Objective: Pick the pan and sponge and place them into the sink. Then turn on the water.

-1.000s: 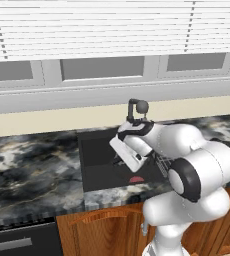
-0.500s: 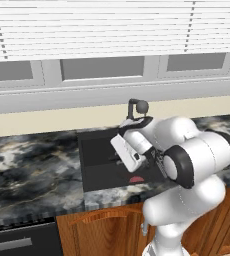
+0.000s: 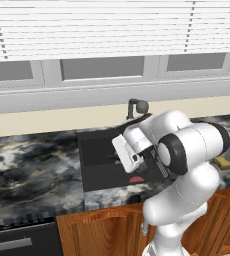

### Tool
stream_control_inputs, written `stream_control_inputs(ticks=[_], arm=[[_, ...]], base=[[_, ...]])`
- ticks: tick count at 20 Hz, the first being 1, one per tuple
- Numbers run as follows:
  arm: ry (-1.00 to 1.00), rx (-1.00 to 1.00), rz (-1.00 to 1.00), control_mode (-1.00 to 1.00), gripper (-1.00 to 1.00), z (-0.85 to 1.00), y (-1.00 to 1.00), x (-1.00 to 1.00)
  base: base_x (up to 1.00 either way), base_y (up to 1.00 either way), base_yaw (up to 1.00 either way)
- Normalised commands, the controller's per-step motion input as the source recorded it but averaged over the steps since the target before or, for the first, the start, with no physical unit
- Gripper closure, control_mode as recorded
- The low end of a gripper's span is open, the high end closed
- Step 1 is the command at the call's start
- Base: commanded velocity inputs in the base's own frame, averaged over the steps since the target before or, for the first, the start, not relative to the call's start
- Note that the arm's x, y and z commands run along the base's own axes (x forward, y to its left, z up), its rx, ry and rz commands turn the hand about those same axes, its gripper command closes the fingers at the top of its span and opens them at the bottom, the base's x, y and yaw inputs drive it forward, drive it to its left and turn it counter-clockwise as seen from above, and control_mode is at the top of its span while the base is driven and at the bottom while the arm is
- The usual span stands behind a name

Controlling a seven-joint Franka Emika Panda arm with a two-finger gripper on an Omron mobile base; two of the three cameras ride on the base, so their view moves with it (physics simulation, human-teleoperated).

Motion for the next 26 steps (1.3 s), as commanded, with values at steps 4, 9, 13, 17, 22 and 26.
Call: stream_control_inputs(ticks=[4,9,13,17,22,26], arm=[[0.02,0.01,-0.09,-1.0,1.0,-0.15,-0.07,0.25],[0.05,0.0,-0.13,-1.0,1.0,-0.08,-0.05,0.22],[0.06,0.0,-0.13,-1.0,1.0,-0.08,0.0,0.23],[0.08,0.0,-0.09,-1.0,1.0,-0.15,0.06,0.3],[0.1,0.0,-0.07,-1.0,1.0,-0.15,0.02,0.33],[0.09,0.0,-0.06,-1.0,1.0,-0.16,-0.02,0.31]], base=[[0.0,0.0,0.0],[0.0,0.0,0.0],[0.0,0.0,0.0],[0.0,0.0,0.0],[0.0,0.0,0.0],[0.0,0.0,0.0]])
